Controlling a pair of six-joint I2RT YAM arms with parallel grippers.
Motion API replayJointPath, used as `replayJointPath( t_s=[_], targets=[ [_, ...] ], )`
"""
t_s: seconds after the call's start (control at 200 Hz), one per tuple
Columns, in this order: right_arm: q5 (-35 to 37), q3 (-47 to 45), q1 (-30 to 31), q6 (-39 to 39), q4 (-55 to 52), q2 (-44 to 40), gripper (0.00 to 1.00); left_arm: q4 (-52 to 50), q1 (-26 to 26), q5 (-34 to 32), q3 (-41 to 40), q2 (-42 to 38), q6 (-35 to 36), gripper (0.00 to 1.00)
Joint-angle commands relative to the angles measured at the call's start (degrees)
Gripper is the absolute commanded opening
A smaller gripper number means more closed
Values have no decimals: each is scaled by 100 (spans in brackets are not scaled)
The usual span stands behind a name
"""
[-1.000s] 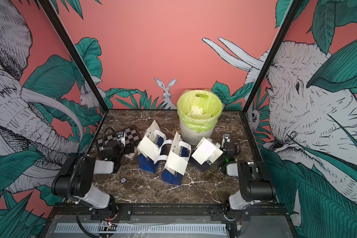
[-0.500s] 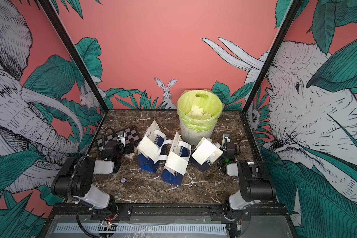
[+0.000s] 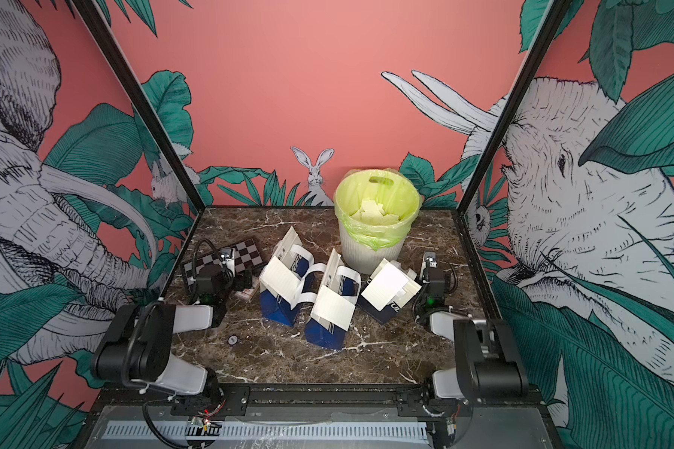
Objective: Shred takeout receipts and throw away
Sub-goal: Pick up the takeout bag from the center of the board.
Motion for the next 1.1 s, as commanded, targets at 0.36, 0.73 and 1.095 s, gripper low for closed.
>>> replayJointPath(
  t_s=[0.36, 0.73, 1.095],
  targets=[
    [224, 649, -448, 2697, -5213, -5245, 99, -4653, 27, -939, 825, -4438, -3326, 94],
    [-3060, 3903, -437, 1280, -8280, -3282, 80, -6830, -2693, 1086, 4261, -2718, -3016, 77],
    [-3712, 4499, -354, 489, -9590, -2769, 55, -5348, -4557, 2260, 4527, -1690, -4802, 75]
  ],
)
